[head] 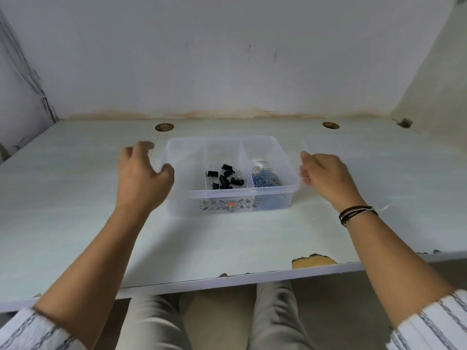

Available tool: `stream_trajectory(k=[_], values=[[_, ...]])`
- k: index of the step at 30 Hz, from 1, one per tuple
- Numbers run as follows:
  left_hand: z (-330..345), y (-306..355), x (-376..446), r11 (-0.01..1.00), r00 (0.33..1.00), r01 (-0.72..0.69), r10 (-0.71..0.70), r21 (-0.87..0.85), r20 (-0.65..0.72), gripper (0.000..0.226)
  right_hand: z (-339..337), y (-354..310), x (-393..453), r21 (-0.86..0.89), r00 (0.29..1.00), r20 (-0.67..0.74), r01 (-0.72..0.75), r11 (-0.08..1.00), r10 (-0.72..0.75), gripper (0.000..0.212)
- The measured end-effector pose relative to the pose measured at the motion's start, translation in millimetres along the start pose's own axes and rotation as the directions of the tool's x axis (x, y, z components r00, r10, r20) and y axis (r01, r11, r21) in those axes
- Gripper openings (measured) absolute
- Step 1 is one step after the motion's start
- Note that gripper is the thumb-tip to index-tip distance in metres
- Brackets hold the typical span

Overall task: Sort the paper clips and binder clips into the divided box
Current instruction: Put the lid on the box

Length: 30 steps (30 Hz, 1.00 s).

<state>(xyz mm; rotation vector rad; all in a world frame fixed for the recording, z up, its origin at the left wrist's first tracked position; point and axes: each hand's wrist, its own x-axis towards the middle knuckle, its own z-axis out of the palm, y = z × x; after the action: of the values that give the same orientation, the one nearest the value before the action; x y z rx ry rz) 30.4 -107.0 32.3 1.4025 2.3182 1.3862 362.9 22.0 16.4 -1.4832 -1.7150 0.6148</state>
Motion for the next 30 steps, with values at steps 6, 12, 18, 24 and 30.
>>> stream_trajectory(k=[6, 12, 18, 24, 30], values=[[9.2, 37.2, -9.2, 0.95, 0.951, -0.305, 0.307, -0.069, 0.024, 0.039, -22.3, 53.4, 14.1, -0.568, 0.999, -0.046, -0.02, 0.823, -0.008, 0.051], [28.7, 73.7, -14.7, 0.949, 0.958, -0.159, 0.215, -0.273, 0.189, 0.028, -22.8, 22.8, 9.6, -0.617, 0.997, 0.01, 0.07, 0.784, -0.081, 0.044], [45.6, 118.5, 13.2, 0.711, 0.8, 0.41, 0.02, -0.571, 0.599, 0.057, -55.0, -50.7, -9.6, -0.426, 0.976, -0.051, 0.169, 0.889, -0.21, 0.041], [44.4, 132.8, 49.5, 0.149, 0.642, 0.761, -0.042, -0.631, 0.765, 0.093, -63.6, -99.4, -51.6, -0.305, 0.903, 0.056, 0.422, 0.854, -0.427, 0.022], [29.3, 98.9, 54.9, 0.22, 0.813, 0.581, -0.126, -0.783, 0.568, 0.027, -44.9, -68.0, -50.8, -0.171, 0.877, 0.073, 0.48, 0.86, -0.475, 0.018]])
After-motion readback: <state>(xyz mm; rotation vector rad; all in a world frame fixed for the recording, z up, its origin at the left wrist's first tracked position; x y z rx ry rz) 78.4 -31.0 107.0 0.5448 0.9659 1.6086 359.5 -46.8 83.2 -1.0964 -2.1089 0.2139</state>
